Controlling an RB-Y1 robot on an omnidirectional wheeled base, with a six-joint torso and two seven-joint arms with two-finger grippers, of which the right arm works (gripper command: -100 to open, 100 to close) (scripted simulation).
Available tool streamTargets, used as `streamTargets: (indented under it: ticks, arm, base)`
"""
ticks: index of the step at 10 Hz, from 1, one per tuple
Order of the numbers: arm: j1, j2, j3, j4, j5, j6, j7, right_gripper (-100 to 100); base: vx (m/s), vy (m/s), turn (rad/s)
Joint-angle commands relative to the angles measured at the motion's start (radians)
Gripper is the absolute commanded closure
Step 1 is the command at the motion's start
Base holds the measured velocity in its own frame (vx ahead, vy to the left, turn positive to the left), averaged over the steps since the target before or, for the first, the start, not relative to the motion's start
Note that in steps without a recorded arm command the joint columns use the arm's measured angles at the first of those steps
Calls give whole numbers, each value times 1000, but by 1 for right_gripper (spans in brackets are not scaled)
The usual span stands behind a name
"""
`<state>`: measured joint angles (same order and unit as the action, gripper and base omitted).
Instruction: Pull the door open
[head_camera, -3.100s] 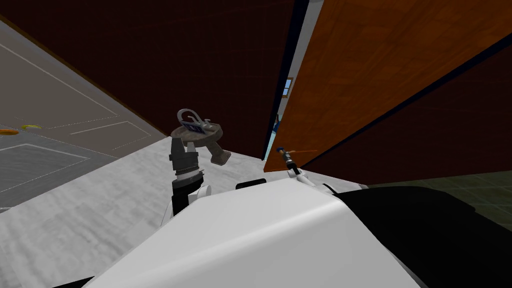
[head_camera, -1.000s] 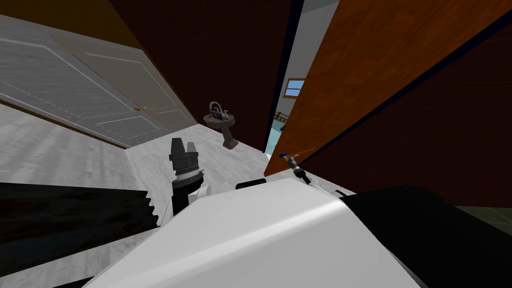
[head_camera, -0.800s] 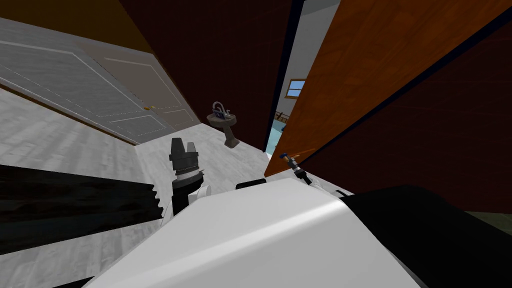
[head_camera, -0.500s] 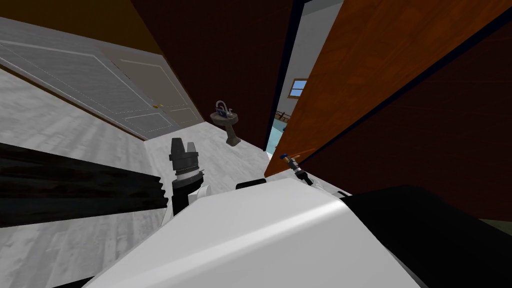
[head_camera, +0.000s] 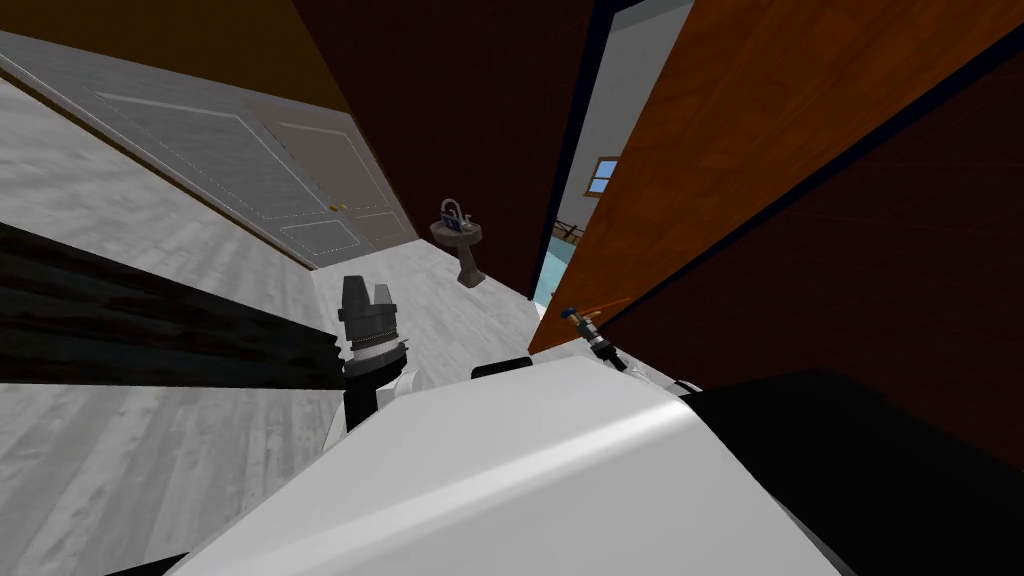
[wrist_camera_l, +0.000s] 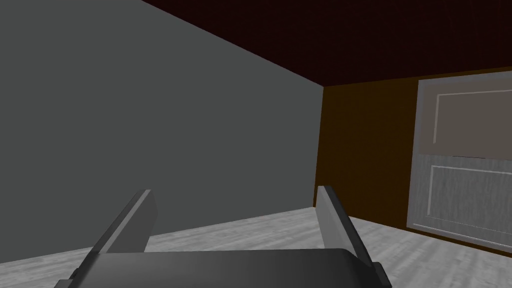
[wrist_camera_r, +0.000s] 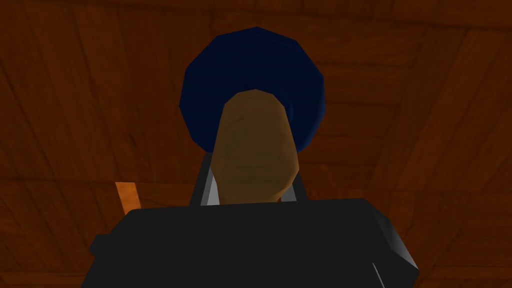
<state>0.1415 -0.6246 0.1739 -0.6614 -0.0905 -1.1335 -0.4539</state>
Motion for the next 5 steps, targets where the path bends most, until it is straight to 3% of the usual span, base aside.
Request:
streamTargets:
  ticks: [1, 5]
  arm:
    - [3, -5, 2, 10, 0, -15, -1, 100]
    - [4, -15, 9, 36, -2, -50, -7, 100]
  base:
    - [-196, -86, 157]
    - [-216, -84, 182]
